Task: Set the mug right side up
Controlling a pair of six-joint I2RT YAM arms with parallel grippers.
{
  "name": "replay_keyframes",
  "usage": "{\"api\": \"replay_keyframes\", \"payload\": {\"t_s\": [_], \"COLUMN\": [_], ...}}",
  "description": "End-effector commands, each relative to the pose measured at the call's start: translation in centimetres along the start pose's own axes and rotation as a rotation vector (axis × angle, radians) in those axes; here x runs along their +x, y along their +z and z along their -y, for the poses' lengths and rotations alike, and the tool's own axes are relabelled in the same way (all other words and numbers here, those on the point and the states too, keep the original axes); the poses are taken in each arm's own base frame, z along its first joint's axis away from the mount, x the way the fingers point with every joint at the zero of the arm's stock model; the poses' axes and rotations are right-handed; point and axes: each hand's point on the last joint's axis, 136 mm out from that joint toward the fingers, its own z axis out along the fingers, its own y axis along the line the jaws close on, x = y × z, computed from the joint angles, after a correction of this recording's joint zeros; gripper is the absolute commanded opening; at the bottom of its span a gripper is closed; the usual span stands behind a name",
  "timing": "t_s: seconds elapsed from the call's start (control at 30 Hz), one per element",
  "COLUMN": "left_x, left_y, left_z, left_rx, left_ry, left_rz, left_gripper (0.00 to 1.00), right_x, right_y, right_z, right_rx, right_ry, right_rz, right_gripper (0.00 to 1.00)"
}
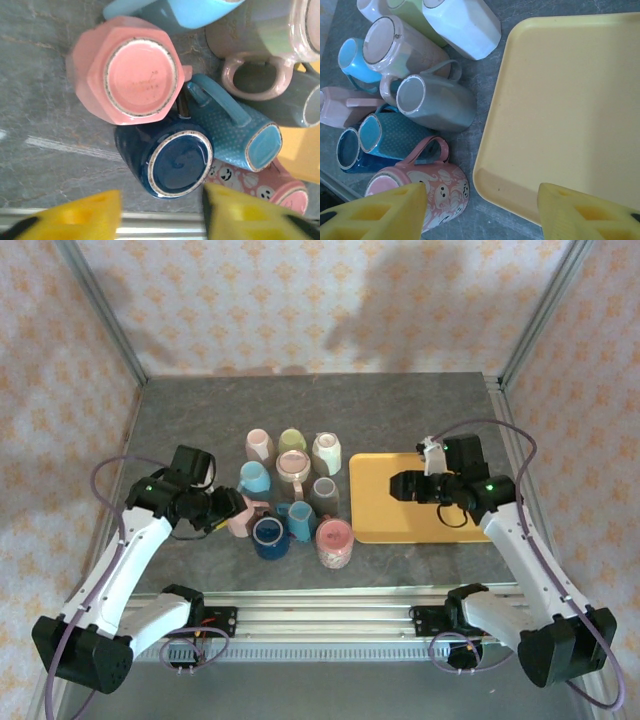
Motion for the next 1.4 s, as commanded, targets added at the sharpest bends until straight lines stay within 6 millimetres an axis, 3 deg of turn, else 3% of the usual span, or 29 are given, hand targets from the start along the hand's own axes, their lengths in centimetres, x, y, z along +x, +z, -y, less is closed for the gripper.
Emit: {"api": "replay_keyframes", "payload": {"t_s": [0.0, 0.13, 0.37, 0.7, 1.07, 1.37], "left_x": [0.3, 0.1, -1.2, -1.7, -1.3, -2.5], "left_y": [0.9, 3.0, 3.7, 5.1, 5.7, 4.9], "left_z": [1.1, 1.8, 2.3, 2.6, -0.4, -2.9], "left_rx": [0.085, 0.162, 0.162, 0.117, -0.03, -0.11], "left_ry": [-0.107, -0.203, -0.244, -0.296, -0.301, -0.297], "left_rz": [-0.015, -0.026, 0.004, -0.017, -0.004, 0.027], "left_gripper": [0.34, 0.2, 0.06, 0.01, 0.0, 0.0], "right_x": [-1.1, -1.1, -0.8, -0.8, -0.8, -0.7], "right_y": [0.1, 0.6, 1.2, 2.0, 2.1, 1.9], "right_z": [0.0, 0.2, 0.6, 1.0, 1.2, 1.2], "right_rx": [0.02, 0.023, 0.03, 0.038, 0.048, 0.052], "right_ry": [-0.014, -0.005, -0.002, 0.003, 0.005, 0.004], "right_rz": [0.037, 0.022, 0.005, -0.006, -0.009, -0.012], "right_gripper": [0.59, 0.57, 0.55, 0.54, 0.54, 0.54]}}
